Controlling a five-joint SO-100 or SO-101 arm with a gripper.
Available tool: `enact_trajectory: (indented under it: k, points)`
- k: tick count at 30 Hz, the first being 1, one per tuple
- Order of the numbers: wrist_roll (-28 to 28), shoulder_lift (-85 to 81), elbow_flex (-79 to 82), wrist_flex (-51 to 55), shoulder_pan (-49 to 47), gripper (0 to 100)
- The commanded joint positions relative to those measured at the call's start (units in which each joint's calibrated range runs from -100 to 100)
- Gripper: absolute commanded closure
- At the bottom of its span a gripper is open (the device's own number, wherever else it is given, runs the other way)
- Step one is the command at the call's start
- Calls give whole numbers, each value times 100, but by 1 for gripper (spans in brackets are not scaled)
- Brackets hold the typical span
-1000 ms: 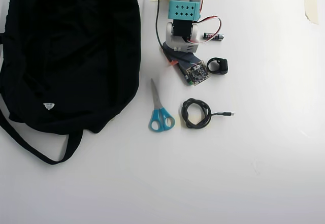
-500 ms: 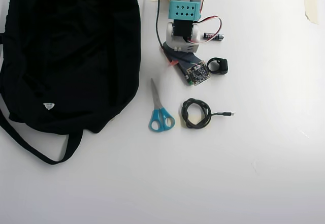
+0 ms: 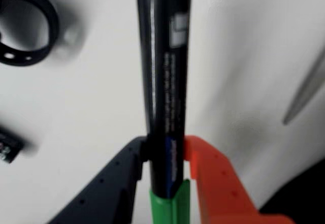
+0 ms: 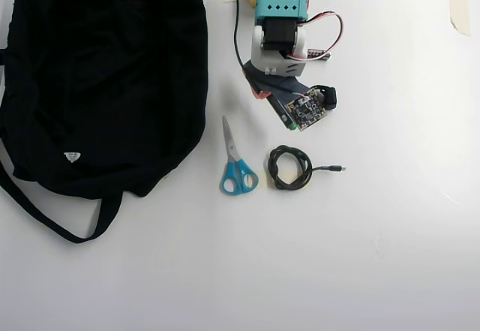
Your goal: Put the green marker into the black bag
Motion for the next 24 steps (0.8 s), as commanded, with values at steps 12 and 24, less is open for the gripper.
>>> enact_trajectory:
  k: [12,24]
  points:
    - [-431,-178,-2539,1802,-74,98]
    - [-1543,-627,-3069,2147,-74,98]
